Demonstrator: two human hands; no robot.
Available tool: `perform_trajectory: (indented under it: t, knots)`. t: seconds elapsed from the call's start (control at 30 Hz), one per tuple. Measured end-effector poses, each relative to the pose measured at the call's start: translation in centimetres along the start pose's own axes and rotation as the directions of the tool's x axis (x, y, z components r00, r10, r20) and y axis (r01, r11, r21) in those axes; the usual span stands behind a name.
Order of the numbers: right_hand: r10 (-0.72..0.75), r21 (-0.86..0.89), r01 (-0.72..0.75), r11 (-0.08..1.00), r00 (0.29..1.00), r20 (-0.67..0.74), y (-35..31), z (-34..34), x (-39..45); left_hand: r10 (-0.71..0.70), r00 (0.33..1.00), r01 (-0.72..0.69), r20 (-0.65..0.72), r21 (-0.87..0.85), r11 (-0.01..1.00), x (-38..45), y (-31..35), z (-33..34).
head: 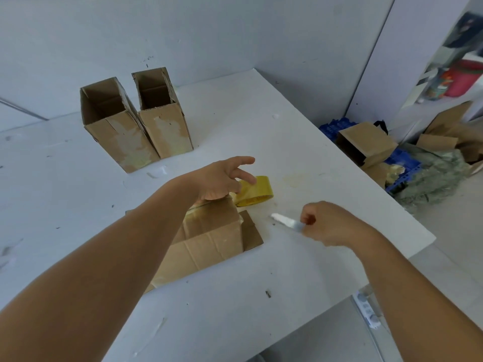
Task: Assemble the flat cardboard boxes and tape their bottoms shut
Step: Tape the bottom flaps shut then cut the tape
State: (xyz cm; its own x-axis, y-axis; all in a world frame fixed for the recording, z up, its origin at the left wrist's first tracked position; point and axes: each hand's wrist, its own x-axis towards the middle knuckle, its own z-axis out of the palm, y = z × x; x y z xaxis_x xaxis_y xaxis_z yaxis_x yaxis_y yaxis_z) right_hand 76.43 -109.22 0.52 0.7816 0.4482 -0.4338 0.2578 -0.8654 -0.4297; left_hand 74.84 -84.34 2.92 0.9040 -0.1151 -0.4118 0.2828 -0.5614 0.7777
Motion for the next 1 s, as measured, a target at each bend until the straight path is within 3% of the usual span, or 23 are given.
perform_trajectory:
  t: [0.13,0.23,0.37,0.5,0.57,0.67,0.83,1.0]
  knots:
    - [-0.159,0.129,0.19,0.973,0.963,-0.218,-1.9,-1.2,-1.1,0.013,1.0,-0.013,-0.006,-0.003,1.0,-0.1,0.1,0.4]
    - [-0.255,-0.04,0.255,0.966,0.924,-0.283,-3.9,-0.8,-1.8,0.02,1.0,-0.02,-0.001,-0.001,1.0,-0.2,0.3,0.6]
    - [-0.269,-0.273,0.187,0.944,0.914,-0.303,-5.8,-0.3,-2.3,0.032,0.999,-0.032,-0.013,0.015,0.999,-0.5,0.5,1.1]
    - [-0.273,-0.383,0.134,0.914,0.902,-0.334,-6.9,-0.3,-2.6,0.054,0.998,-0.054,-0.026,0.03,0.998,-0.7,0.8,1.4]
    - [-0.253,-0.437,0.122,0.891,0.933,-0.256,-7.5,0.2,-1.7,0.078,0.996,-0.078,-0.043,0.009,0.997,-0.8,0.9,1.5]
    - [-0.196,-0.415,0.199,0.888,0.979,0.051,-7.2,2.5,-1.0,0.106,0.993,-0.107,-0.059,-0.027,0.994,-0.7,0.8,1.3]
    - [-0.211,-0.192,0.217,0.957,0.976,0.054,-3.7,2.1,0.2,0.065,0.997,-0.066,-0.046,-0.017,0.998,-0.5,0.3,1.1]
    - [-0.132,-0.109,0.143,0.984,0.986,0.104,-0.5,4.7,1.7,0.054,0.998,-0.055,-0.029,-0.053,0.997,-0.3,0.1,0.7]
